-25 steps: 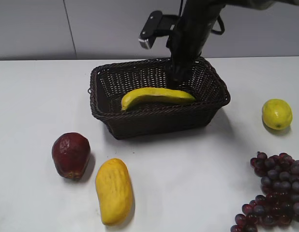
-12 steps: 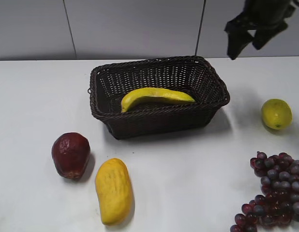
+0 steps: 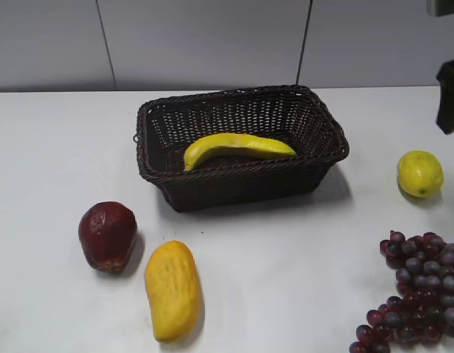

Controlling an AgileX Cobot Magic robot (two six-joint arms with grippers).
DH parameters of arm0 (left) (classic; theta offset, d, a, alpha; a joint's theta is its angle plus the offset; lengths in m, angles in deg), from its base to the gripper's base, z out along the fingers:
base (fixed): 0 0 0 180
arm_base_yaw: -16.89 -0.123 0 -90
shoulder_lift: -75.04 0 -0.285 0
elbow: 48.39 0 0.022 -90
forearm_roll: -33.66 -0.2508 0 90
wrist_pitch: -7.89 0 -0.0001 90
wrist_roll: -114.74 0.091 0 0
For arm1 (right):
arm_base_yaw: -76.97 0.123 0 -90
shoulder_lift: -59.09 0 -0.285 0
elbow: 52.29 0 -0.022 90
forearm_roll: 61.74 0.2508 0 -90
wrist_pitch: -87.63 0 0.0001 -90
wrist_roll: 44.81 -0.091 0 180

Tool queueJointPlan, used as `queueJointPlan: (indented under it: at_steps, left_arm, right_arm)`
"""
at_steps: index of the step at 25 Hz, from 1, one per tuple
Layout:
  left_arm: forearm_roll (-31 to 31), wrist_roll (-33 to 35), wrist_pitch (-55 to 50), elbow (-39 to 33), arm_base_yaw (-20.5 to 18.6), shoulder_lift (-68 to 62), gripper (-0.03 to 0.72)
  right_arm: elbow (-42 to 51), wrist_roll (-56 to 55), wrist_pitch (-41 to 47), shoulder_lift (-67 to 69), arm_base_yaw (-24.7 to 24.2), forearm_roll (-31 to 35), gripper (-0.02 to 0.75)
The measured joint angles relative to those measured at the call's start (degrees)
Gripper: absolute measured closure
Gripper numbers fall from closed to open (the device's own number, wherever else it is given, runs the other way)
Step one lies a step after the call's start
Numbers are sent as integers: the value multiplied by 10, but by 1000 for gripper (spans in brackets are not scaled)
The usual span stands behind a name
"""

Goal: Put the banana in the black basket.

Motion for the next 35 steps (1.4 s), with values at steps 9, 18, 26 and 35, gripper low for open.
queueJointPlan:
  at_steps: [9, 18, 26, 35]
  left_arm:
    - [0, 0, 0, 0, 0, 0, 111]
    - [0, 0, 0, 0, 0, 0, 111]
    - [0, 0, 0, 0, 0, 0, 111]
    - [0, 0, 0, 0, 0, 0, 111]
  right_arm:
    - [239, -4, -48, -198, 0, 0, 164]
    - [419, -23, -103, -356, 0, 0, 164]
    - [513, -30, -103, -479, 0, 0, 164]
    - [522, -36, -97, -622, 0, 0, 164]
